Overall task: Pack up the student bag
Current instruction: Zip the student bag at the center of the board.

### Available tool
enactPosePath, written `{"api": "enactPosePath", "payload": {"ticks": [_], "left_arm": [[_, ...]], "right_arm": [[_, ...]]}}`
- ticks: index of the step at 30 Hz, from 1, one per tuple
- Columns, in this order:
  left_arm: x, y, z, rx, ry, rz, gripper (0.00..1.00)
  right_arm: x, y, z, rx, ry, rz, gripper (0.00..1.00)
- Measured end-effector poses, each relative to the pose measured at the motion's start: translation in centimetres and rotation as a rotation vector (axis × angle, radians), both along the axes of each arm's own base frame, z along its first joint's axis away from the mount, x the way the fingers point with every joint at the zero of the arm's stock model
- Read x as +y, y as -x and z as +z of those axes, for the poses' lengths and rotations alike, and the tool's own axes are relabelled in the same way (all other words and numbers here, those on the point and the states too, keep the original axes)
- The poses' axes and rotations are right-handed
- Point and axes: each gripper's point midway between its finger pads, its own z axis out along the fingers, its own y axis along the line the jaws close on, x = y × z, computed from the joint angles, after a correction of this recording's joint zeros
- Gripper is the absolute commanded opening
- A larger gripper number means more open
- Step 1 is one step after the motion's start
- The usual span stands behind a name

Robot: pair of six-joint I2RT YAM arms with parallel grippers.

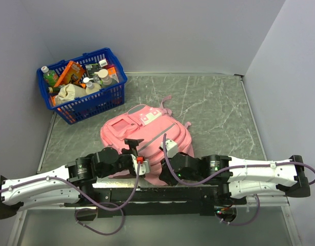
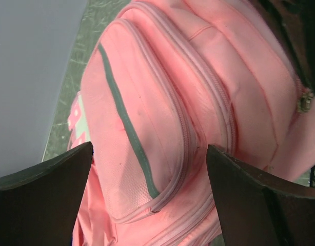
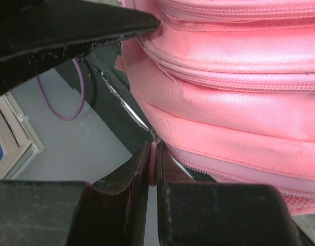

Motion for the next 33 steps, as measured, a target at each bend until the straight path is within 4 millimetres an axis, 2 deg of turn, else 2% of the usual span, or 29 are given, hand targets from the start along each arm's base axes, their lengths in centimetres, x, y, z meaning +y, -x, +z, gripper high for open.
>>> {"api": "enactPosePath", "payload": {"ticks": [5, 9, 10, 12, 13, 16, 18, 19, 21, 27, 33], "left_arm": [[-0.5, 0.9, -1.2, 0.032, -0.039, -0.059, 0.97], [-0.2, 1.6, -1.6, 0.050, -0.060, -0.088, 0.99], [0.0, 1.7, -1.6, 0.051, -0.061, -0.090, 0.92], [0.0, 1.9, -1.6, 0.054, -0.059, -0.099, 0.72], [0.0, 2.0, -1.6, 0.058, -0.058, -0.104, 0.49], [-0.5, 2.2, -2.5, 0.075, -0.078, -0.123, 0.14], [-0.9, 2.3, -3.4, 0.089, -0.108, -0.139, 0.07], [-1.2, 2.4, -4.1, 0.097, -0.133, -0.151, 0.01], [-1.5, 2.6, -4.7, 0.106, -0.149, -0.166, 0.01], [-1.5, 2.2, -4.3, 0.108, -0.128, -0.156, 0.01], [-1.0, 2.3, -3.9, 0.098, -0.121, -0.190, 0.01]], "right_arm": [[0.0, 0.0, 0.0, 0.002, 0.002, 0.000, 0.00], [-0.1, 0.1, -0.1, 0.006, 0.005, 0.002, 0.00], [-0.1, 0.1, -0.1, 0.006, 0.006, 0.003, 0.00], [-0.1, 0.1, -0.1, 0.007, 0.006, 0.004, 0.00], [-0.1, 0.1, -0.1, 0.006, 0.005, 0.004, 0.00], [-0.1, 0.2, -0.1, 0.007, 0.006, 0.006, 0.00], [-0.1, 0.2, -0.2, 0.008, 0.007, 0.007, 0.00], [-0.1, 0.2, -0.2, 0.008, 0.008, 0.007, 0.00], [-0.1, 0.2, -0.3, 0.008, 0.013, 0.005, 0.00], [-0.3, 0.2, -0.5, 0.024, 0.012, -0.016, 0.00], [-1.7, 0.1, -1.6, 0.054, 0.017, -0.085, 0.00]]}}
